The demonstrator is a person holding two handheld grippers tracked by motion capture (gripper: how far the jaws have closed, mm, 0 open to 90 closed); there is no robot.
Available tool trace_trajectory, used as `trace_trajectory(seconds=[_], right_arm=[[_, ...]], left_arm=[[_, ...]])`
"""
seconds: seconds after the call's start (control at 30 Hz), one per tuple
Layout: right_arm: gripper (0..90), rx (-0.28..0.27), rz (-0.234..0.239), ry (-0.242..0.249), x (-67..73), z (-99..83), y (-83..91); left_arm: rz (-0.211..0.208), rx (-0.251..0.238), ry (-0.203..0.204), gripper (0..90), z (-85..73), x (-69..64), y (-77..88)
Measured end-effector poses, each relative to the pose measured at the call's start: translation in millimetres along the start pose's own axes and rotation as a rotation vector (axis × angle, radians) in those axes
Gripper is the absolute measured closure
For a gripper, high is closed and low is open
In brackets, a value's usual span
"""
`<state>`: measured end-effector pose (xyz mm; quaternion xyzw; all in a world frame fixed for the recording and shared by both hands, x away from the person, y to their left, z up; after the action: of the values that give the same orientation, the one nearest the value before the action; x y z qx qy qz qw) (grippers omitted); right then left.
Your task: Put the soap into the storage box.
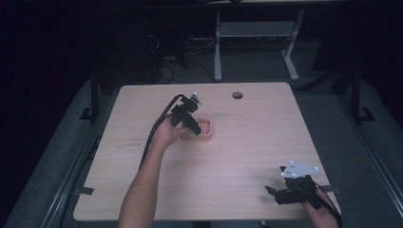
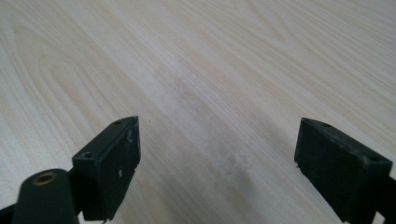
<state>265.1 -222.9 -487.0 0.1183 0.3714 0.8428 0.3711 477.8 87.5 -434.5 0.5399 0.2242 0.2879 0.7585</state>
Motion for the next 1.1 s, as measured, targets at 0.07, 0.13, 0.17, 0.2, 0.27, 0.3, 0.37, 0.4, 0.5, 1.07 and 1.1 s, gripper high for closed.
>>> trace_trajectory(seconds=[0.07,0.13,0.17,0.2,0.27,0.3,0.37,0.4,0.5,1.07,1.1], right_arm=[[13.9,0.0,-0.004,0.003,0.2,0.0,0.2],[13.9,0.0,-0.001,0.001,0.5,0.2,0.2],[13.8,-0.002,-0.005,0.007,-0.2,0.2,0.1],[13.8,-0.002,-0.003,0.005,-0.3,0.2,0.2],[13.8,-0.003,-0.004,0.004,-0.6,0.2,0.4],[13.9,-0.003,-0.003,0.002,-0.7,0.1,0.5],[13.9,-0.002,-0.001,-0.006,-0.9,-0.2,0.7],[13.8,-0.006,-0.003,0.0,-1.4,0.0,0.8],[13.8,-0.009,-0.003,-0.002,-1.4,0.1,1.2],[13.8,-0.008,-0.001,-0.003,-0.7,0.8,1.8],[13.8,-0.008,-0.001,-0.003,-0.7,0.9,1.9]], left_arm=[[0.0,0.003,0.007,26.8,4.0,1.9,-2.3],[0.006,0.01,0.015,26.8,8.1,3.0,-3.2],[0.007,0.008,0.011,26.8,10.8,3.8,-3.7],[0.009,0.003,0.015,26.8,12.5,3.4,-4.0],[-0.002,0.001,0.015,26.8,16.5,2.5,-4.8],[0.0,-0.001,0.015,26.8,18.2,1.6,-5.4],[-0.002,0.002,0.013,26.8,20.7,0.7,-8.0],[0.006,0.004,0.013,26.8,21.5,0.7,-9.2],[0.009,0.002,0.023,26.8,24.4,2.3,-12.4],[-0.001,0.007,0.094,26.7,28.1,14.3,-30.2],[-0.001,0.012,0.097,26.7,28.1,14.7,-31.8]])
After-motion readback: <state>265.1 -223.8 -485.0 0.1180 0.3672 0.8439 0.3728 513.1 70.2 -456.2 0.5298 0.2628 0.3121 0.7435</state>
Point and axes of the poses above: each handheld gripper's, and its own axes: y roughly backward along the jaws, z roughly out of its top, x roughly to its left, the point moved 5 cm from there along -y, roughly forward along the jaws, and after that the axes turned 1 degree about z, right-handed, at the moved point
